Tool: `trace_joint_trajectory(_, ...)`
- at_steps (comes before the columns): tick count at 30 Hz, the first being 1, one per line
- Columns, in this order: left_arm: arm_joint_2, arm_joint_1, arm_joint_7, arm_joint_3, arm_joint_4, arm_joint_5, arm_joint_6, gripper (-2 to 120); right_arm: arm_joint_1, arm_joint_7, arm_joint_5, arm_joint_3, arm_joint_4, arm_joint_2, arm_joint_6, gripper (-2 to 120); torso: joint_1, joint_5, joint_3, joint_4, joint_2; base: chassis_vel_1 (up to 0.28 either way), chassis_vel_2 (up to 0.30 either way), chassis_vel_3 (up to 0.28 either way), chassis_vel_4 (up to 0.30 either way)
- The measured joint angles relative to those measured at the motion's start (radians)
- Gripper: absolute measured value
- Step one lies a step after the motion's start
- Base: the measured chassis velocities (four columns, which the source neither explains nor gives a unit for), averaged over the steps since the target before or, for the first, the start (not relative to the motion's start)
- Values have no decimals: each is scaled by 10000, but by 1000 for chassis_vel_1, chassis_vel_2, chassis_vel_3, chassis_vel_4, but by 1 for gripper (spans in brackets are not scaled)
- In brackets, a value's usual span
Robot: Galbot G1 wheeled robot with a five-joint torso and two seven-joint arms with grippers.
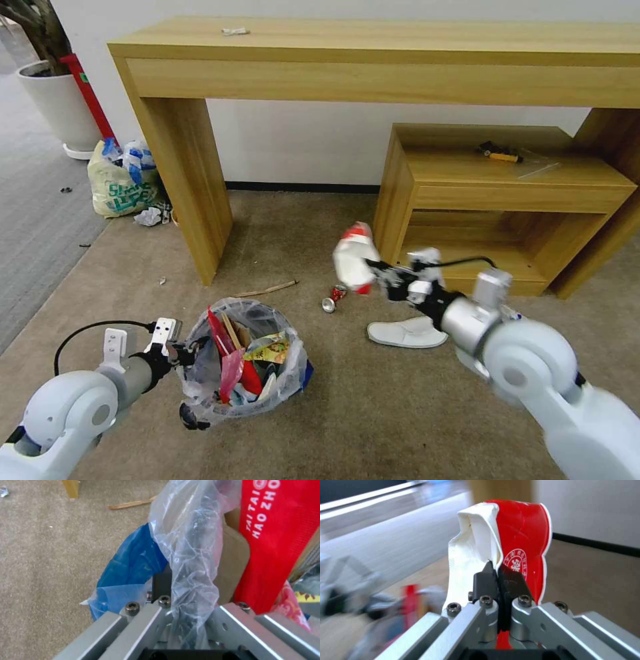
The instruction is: Pick up the trash bin and place the garbage on the floor into it.
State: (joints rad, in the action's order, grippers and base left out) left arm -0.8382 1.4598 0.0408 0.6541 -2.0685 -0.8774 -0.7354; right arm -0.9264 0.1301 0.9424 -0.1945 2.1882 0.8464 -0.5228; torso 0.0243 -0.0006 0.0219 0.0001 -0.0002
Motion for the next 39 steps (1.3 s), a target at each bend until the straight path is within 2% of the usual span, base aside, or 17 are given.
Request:
trace_joint_trajectory(1,0,0,0,0,0,0,0,0,0,0,0,0,0,0,0,0,0,0,0,0,0,0,0,0,0)
trace_joint_trajectory(4,12,-133,116,-24,145,-74,0,0,1363,1283,-288,813,-132,-70,-164,0,0,0,-2,-1,0,0,0,0,0)
trace_joint_trajectory(5,12,-133,116,-24,145,-74,0,0,1363,1283,-288,813,-132,-70,-164,0,0,0,-2,-1,0,0,0,0,0)
trace_joint_trajectory(8,12,-337,369,-185,317,-173,0,0,2334,2195,-811,1535,-55,-103,-223,0,-1,0,-2,0,1,0,0,0,0)
trace_joint_trajectory(13,65,-675,752,-465,486,-377,0,0,2959,2829,-1336,2401,-93,5,-234,0,0,0,-2,-2,1,0,0,0,0)
trace_joint_trajectory(17,113,-1052,1300,-734,610,-667,0,0,3456,3291,-1852,3489,-134,168,-364,0,0,2,-2,-2,2,0,0,0,0)
trace_joint_trajectory(22,71,-1190,1487,-795,669,-757,0,0,3661,3635,-2660,3945,-269,286,-410,0,0,2,-2,-3,1,0,0,0,0)
trace_joint_trajectory(25,61,-1221,1543,-774,668,-834,0,0,3843,3856,-3590,4258,-610,515,-415,0,0,1,-2,-3,2,0,0,0,0)
trace_joint_trajectory(31,98,-1185,1608,-682,575,-959,0,0,3926,3973,-3865,4589,-1141,805,-509,0,-1,1,-2,-2,2,0,0,0,0)
trace_joint_trajectory(39,138,-1093,1633,-613,429,-1036,0,0,3594,3519,-3991,4962,-1889,1144,-546,0,0,3,-2,-2,2,0,0,0,0)
